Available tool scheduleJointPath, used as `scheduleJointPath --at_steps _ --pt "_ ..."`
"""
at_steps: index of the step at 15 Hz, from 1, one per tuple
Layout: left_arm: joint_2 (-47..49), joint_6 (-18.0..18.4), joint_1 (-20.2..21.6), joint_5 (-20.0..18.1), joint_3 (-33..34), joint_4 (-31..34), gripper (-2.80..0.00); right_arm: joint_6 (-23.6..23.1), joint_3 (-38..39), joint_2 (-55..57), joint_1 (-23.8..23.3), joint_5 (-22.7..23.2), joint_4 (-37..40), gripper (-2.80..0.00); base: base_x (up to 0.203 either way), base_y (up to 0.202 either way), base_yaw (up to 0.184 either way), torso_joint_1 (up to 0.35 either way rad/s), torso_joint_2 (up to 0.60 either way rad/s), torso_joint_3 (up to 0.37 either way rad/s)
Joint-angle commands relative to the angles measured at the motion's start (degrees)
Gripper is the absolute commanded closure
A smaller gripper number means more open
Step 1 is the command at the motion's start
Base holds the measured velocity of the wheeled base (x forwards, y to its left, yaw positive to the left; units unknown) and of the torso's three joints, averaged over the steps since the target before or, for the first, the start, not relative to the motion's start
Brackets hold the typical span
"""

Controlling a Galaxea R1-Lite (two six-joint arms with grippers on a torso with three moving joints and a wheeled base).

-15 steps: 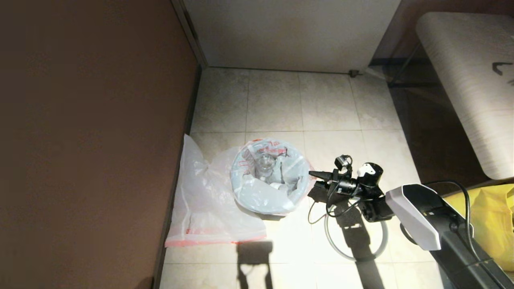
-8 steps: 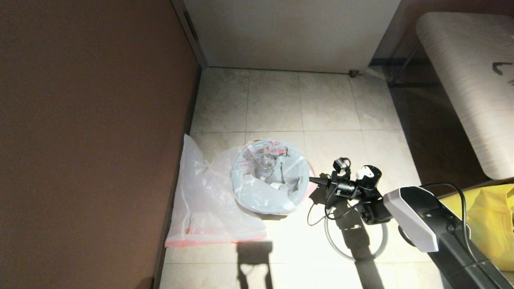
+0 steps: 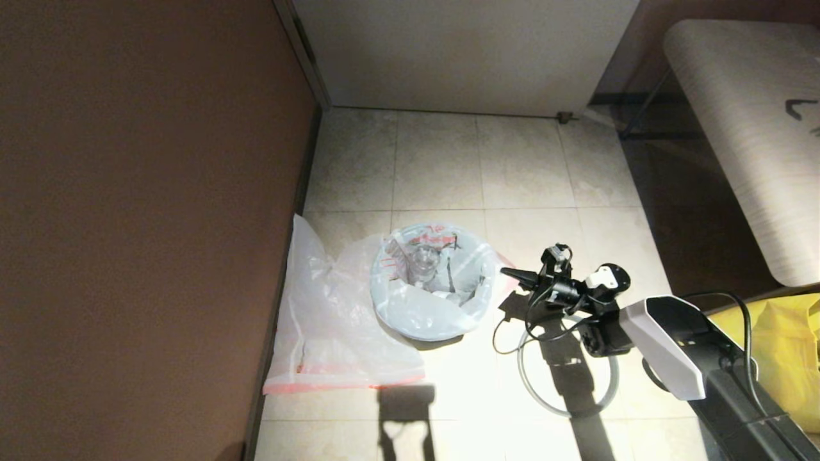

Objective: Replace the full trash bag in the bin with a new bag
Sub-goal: Place the trash bag on the floor

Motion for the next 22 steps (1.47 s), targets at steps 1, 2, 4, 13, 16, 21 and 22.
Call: scheduleJointPath --at_steps 1,2,4,13,16,21,22 --pt "-0.01 0.00 0.05 0.04 -0.01 -0.01 0.00 5.96 -0.02 -0.93 -1.82 0.14 -1.83 0.00 0.000 0.000 0.000 0.000 0.00 0.000" --pt "-0.01 0.00 0.05 0.04 -0.01 -0.01 0.00 6.06 -0.02 -1.04 -2.04 0.14 -1.83 0.00 0.000 0.000 0.000 0.000 0.00 0.000" --pt "-0.01 0.00 0.05 0.04 -0.01 -0.01 0.00 6.49 0.00 -1.57 -1.49 0.27 -1.83 0.00 0.000 0.000 0.000 0.000 0.00 0.000" --pt "-0.01 0.00 0.05 0.04 -0.01 -0.01 0.00 1.43 0.21 -6.36 -4.64 14.31 -1.83 0.00 0.000 0.000 0.000 0.000 0.00 0.000" --pt "-0.01 0.00 0.05 0.04 -0.01 -0.01 0.00 1.34 0.24 -7.81 -4.33 14.84 -1.83 0.00 0.000 0.000 0.000 0.000 0.00 0.000" --pt "-0.01 0.00 0.05 0.04 -0.01 -0.01 0.00 1.22 0.33 -8.08 -2.30 18.59 -1.83 0.00 0.000 0.000 0.000 0.000 0.00 0.000" --pt "-0.01 0.00 0.05 0.04 -0.01 -0.01 0.00 1.15 0.33 -8.50 -1.97 18.60 -1.83 0.00 0.000 0.000 0.000 0.000 0.00 0.000"
